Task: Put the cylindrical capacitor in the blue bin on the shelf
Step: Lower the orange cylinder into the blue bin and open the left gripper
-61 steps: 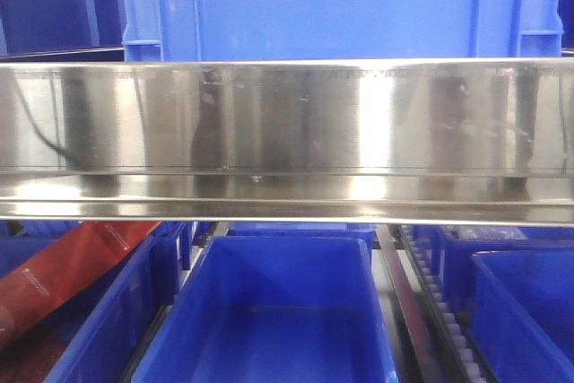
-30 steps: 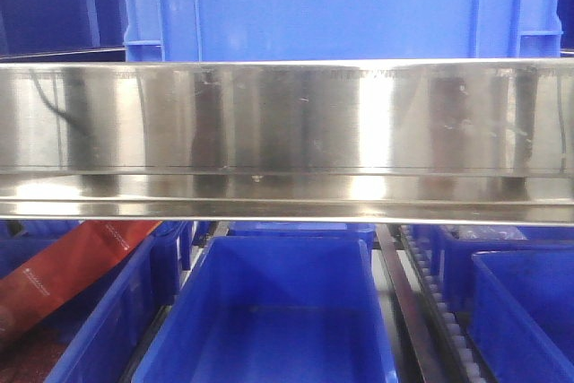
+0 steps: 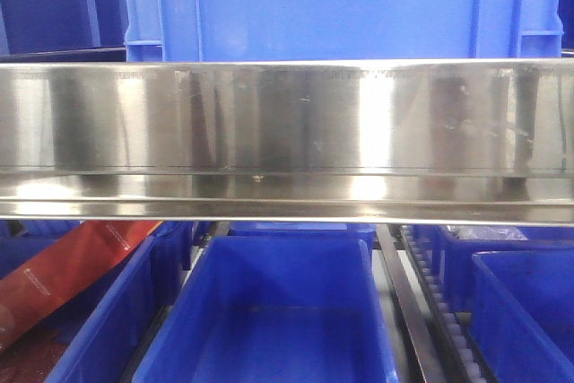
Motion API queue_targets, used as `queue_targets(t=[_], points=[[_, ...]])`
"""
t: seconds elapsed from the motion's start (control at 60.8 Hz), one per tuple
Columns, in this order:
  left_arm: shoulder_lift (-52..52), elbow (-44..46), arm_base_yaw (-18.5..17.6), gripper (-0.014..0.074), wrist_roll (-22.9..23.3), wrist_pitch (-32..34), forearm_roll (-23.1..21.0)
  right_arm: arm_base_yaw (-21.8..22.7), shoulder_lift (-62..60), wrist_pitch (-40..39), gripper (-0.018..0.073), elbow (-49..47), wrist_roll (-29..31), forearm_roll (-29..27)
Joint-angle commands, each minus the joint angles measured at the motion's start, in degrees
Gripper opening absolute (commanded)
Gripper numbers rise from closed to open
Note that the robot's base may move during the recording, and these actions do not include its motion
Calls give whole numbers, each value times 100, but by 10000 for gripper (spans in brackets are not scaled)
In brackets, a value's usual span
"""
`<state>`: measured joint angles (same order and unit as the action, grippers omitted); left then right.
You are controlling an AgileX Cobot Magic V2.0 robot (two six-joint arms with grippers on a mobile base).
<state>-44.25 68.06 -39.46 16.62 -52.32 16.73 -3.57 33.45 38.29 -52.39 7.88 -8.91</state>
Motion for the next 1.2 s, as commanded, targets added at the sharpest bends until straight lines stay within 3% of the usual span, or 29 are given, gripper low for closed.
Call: queue_targets(t=[0.0,0.181,0.362,0.625,0.987,1.184], points=[[600,-465,-30,-48,377,120,281,-6,6,-128,-153,-16,22,13],[1423,-1265,-30,-48,505,266,396,-16,147,-163,-153,-16,22,13],[1581,-1383,-30,-48,505,278,396,-259,542,-276,-153,-310,184,13],[1579,-1383,-30,-48,505,278,375,-932,1874,-211,-153,-1991,212,13],[1579,-1383,-30,-48,505,278,375,-2330,4471,238,-153,-4252,245,13],[1579,-1383,-30,-48,505,278,361,-2447,5651,284,-153,-4774,245,13]])
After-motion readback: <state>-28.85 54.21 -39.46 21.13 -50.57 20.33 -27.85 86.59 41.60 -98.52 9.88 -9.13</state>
